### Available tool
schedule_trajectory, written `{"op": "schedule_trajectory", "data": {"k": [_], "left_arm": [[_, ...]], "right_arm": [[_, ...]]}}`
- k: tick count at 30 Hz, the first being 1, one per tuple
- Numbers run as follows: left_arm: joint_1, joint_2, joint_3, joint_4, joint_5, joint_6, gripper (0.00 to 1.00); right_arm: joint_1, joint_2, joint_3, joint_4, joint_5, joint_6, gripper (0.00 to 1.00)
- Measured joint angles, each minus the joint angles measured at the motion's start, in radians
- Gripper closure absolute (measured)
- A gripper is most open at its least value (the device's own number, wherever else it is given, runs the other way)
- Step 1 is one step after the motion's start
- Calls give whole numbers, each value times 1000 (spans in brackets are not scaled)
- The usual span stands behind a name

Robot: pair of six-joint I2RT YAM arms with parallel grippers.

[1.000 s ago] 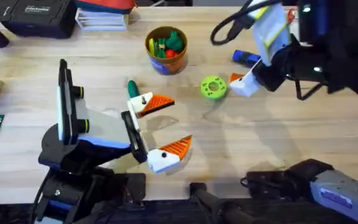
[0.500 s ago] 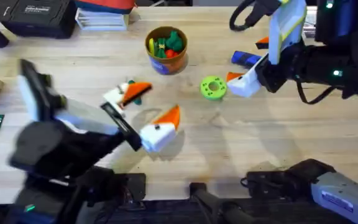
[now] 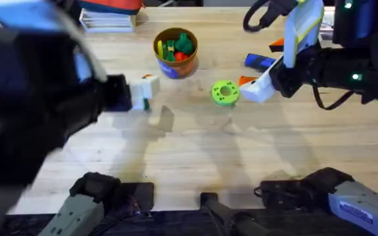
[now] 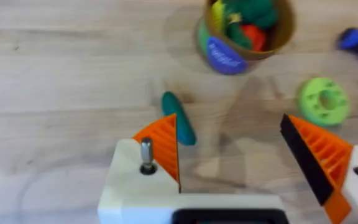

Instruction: Pick up the gripper from the table and insert it into the empty holder that is missing its gripper. Then pick up a screw, insert it into the mounting hole, and use the screwdriver to tighten it. Finally, clean up the table by picking up the vegetable and placing it into the bucket.

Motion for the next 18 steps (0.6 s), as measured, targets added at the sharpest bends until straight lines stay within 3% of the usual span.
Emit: {"op": "schedule_trajectory", "data": {"k": [4, 10, 18], "left_arm": [[5, 225, 76, -18, -25, 0, 15], [5, 465, 85, 45, -18, -3, 14], [5, 638, 85, 97, -10, -203, 15]], "right_arm": [[0, 0, 0, 0, 0, 0, 8], [0, 0, 0, -3, 0, 0, 8], [0, 0, 0, -4, 0, 0, 8]]}}
